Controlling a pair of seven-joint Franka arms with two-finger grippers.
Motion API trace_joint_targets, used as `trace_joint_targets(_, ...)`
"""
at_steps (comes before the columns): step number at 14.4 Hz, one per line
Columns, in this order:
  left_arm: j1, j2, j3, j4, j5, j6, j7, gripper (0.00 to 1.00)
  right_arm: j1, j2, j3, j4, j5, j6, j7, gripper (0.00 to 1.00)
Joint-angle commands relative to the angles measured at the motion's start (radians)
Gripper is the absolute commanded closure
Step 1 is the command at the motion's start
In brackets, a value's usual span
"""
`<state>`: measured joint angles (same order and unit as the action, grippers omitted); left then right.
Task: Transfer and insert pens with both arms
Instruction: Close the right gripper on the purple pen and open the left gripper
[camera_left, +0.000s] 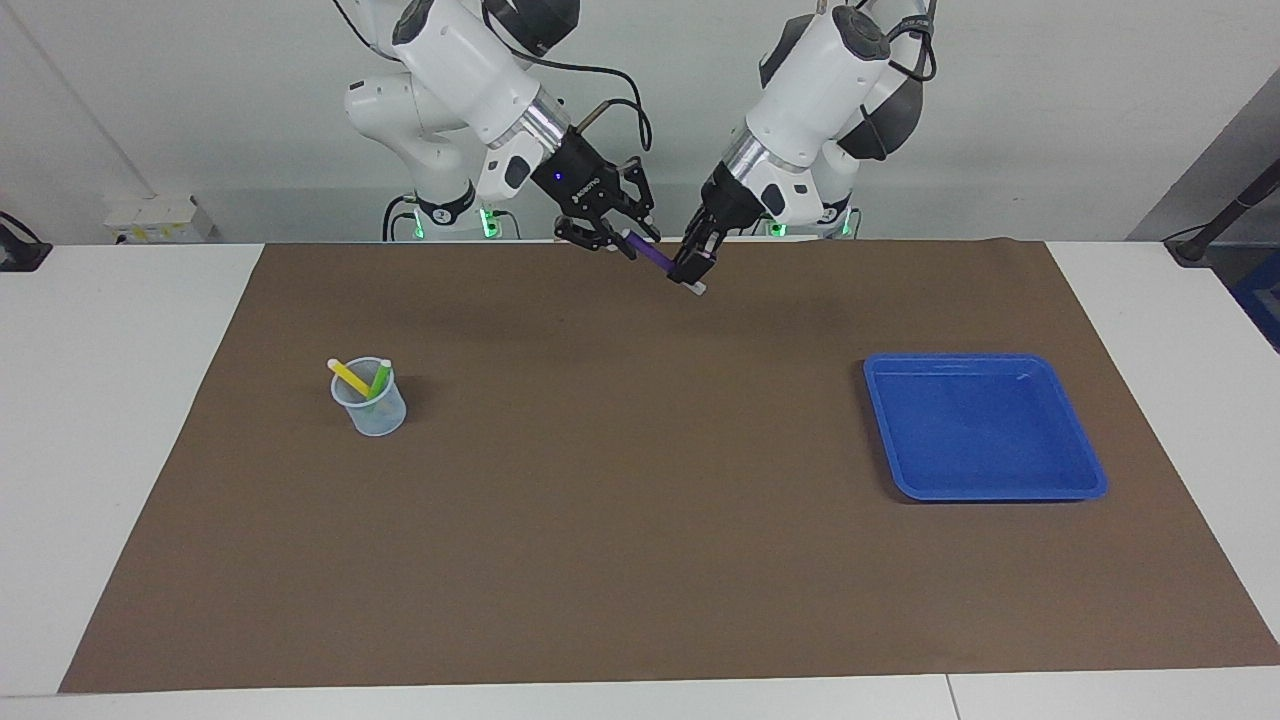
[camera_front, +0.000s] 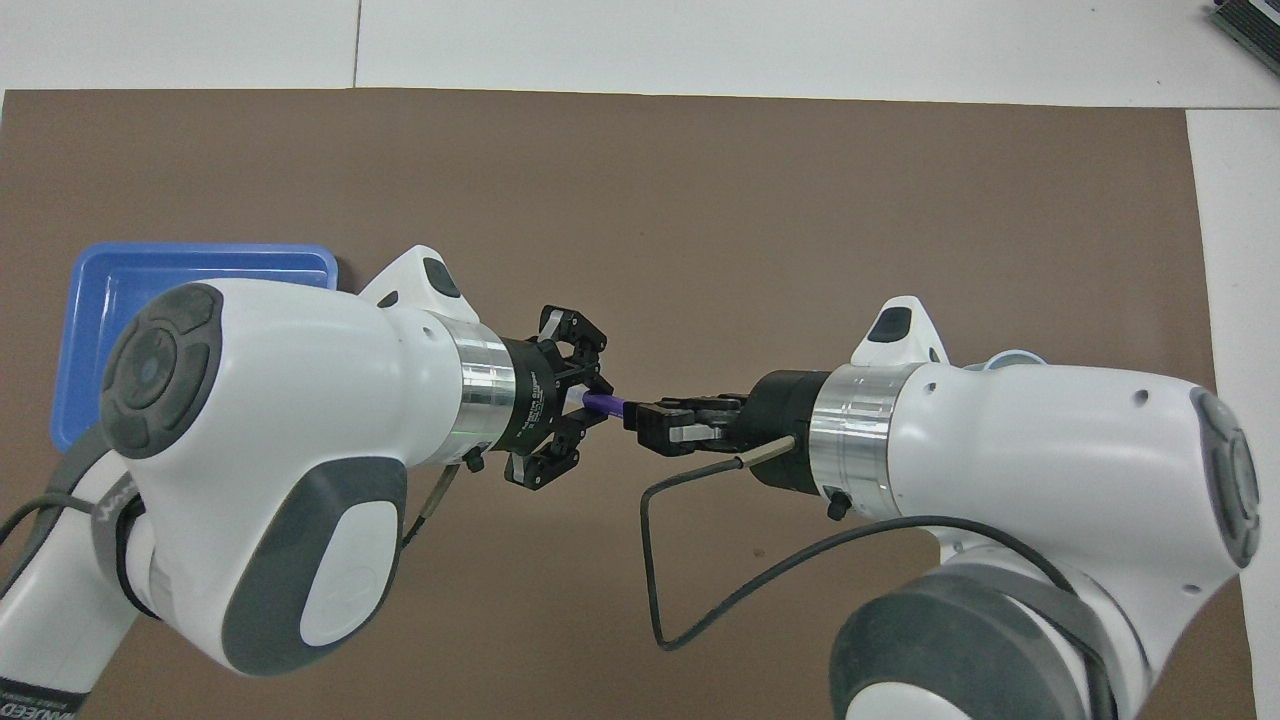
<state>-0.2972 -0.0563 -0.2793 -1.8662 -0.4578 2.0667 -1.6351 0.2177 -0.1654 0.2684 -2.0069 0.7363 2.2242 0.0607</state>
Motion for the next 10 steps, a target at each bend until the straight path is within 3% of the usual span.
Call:
trace_joint_targets(1,-0.019,-0.031,0.012,-0.028,-0.015,-0.005,-0.011,1.0,0.012,-0.003,0.002,-0.012,0.011,0.023,-0.03,0.5)
trace_joint_targets(5,-0.019,-0.031,0.012,-0.028,-0.015,-0.01,-0.009,1.0,0.012,-0.005,0.002,-0.012,0.011,0.023,-0.038,0.49)
trace_joint_targets(7,-0.019,-0.031,0.012,-0.028,-0.015,-0.01,-0.009,1.0,0.012,-0.003,0.002,-0.015,0.011,0.022,-0.064,0.82)
trace_joint_targets(8,-0.019,-0.031,0.012,-0.028,-0.015,-0.01,-0.009,1.0,0.012,-0.003,0.002,-0.016,0.009,0.022,-0.07,0.93)
trace_joint_targets(9,-0.019,-0.033,0.012,-0.028,-0.015,-0.011,-0.008,1.0,0.011,-0.003,0.002,-0.015,0.009,0.022,-0.077,1.0)
trace_joint_targets(10,-0.017,-0.033,0.012,-0.028,-0.015,-0.013,-0.005,1.0,0.011,-0.002,0.002,-0.015,0.011,0.02,-0.078,1.0)
